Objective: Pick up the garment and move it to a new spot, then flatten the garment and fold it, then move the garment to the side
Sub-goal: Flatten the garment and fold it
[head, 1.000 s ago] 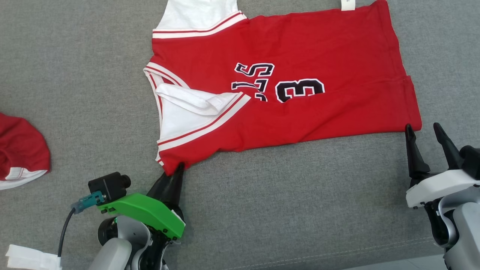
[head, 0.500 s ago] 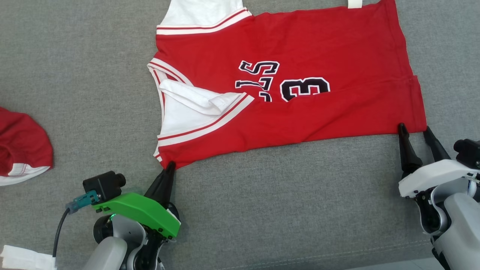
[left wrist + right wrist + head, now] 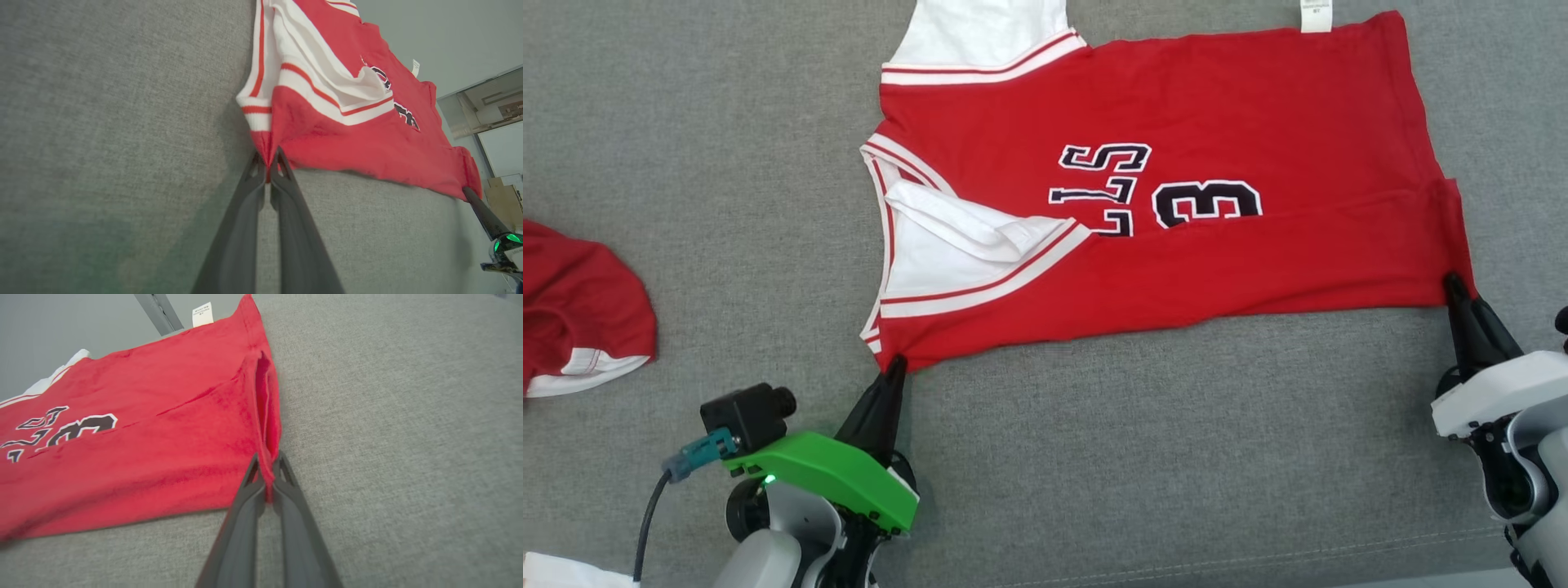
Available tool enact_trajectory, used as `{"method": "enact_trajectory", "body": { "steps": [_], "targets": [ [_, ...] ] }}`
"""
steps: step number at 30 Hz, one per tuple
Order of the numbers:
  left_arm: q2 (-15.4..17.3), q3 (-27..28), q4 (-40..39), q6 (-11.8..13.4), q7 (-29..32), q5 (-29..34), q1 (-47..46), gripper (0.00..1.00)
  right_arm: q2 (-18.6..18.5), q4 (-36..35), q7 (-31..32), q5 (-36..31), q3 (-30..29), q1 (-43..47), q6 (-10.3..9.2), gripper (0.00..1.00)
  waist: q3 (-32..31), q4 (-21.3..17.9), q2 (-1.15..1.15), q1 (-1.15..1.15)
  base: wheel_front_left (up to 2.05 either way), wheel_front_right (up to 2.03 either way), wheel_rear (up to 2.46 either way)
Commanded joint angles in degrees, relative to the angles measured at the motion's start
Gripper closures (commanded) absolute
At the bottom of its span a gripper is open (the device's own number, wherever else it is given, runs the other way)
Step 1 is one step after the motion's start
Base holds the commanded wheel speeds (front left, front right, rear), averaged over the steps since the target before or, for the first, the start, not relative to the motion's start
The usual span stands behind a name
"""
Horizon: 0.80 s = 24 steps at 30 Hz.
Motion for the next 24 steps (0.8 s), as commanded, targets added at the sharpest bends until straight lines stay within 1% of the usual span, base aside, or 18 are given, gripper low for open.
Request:
{"method": "enact_trajectory", "body": {
  "steps": [1, 4, 5, 8, 15, 19, 23, 24],
  "targets": [
    [0.63, -0.25, -0.96, 0.38, -0.12, 0.05, 1.55, 1.0, -1.24, -0.74, -0.03, 0.9, -0.14, 1.84, -0.1, 1.0, -0.62, 0.18, 0.0, 0.0, 0.0, 0.0, 0.0],
    [0.91, -1.07, -2.85, 0.88, 0.2, 0.39, 3.99, 1.0, -2.91, -2.34, -0.03, 2.68, 0.44, 4.48, -0.1, 1.0, -1.42, 0.69, 0.0, 0.0, 0.0, 0.0, 0.0],
    [0.91, -1.07, -2.85, 0.88, 0.2, 0.39, 3.99, 1.0, -2.91, -2.34, -0.03, 2.68, 0.44, 4.48, -0.1, 1.0, -1.42, 0.69, 0.0, 0.0, 0.0, 0.0, 0.0],
    [0.89, -1.7, -4.79, 1.62, 0.1, 0.39, 6.49, 1.0, -4.84, -4.4, -0.03, 4.83, 0.9, 7.31, -0.1, 1.0, -1.99, 1.5, 0.0, 0.0, 0.0, 0.0, 0.0],
    [1.48, -3.4, -8.88, 3.62, 1.38, 0.03, 11.98, 1.0, -10.35, -10.49, -0.03, 10.96, 2.29, 15.34, -0.1, 1.0, -2.73, 3.72, 0.0, 0.0, 0.0, 0.0, 0.0],
    [2.48, -3.94, -10.6, 4.34, 2.48, -0.17, 13.9, 1.0, -12.91, -11.91, -0.03, 11.53, 1.2, 19.06, -0.1, 1.0, -2.9, 4.29, 0.0, 0.0, 0.0, 0.0, 0.0],
    [2.96, -3.69, -10.91, 5.0, 2.83, -0.35, 14.47, 1.0, -13.5, -12.02, -0.03, 11.24, 1.06, 20.73, -0.11, 1.0, -3.24, 4.45, 0.0, 0.0, 0.0, 0.0, 0.0],
    [2.93, -3.75, -10.74, 5.1, 2.92, -0.24, 14.39, 1.0, -13.55, -11.78, -0.03, 10.92, 1.31, 20.76, -0.11, 0.96, -3.36, 4.41, 0.0, 0.0, 0.0, 0.0, 0.0]
  ]
}}
